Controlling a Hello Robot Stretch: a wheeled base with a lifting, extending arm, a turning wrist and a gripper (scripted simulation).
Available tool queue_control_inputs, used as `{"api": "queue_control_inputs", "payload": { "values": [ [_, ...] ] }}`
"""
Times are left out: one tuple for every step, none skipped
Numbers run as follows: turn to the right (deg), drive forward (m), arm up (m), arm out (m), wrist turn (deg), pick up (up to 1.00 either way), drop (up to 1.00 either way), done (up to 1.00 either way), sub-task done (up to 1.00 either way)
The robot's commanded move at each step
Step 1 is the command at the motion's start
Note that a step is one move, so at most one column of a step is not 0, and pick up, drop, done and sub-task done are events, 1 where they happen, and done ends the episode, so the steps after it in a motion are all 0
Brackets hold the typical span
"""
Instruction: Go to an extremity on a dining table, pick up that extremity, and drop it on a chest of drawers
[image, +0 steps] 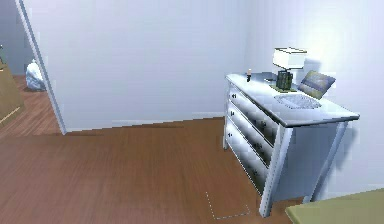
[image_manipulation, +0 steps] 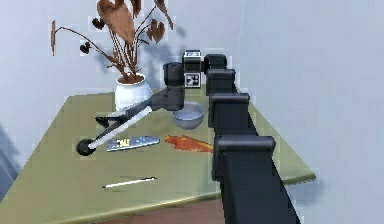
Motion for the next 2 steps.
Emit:
{"api": "queue_control_inputs", "payload": {
  "values": [
    [0.0, 0.0, 0.0, 0.0, 45.0, 0.0, 0.0, 0.0, 0.0],
    [0.0, 0.0, 0.0, 0.0, 45.0, 0.0, 0.0, 0.0, 0.0]
  ]
}}
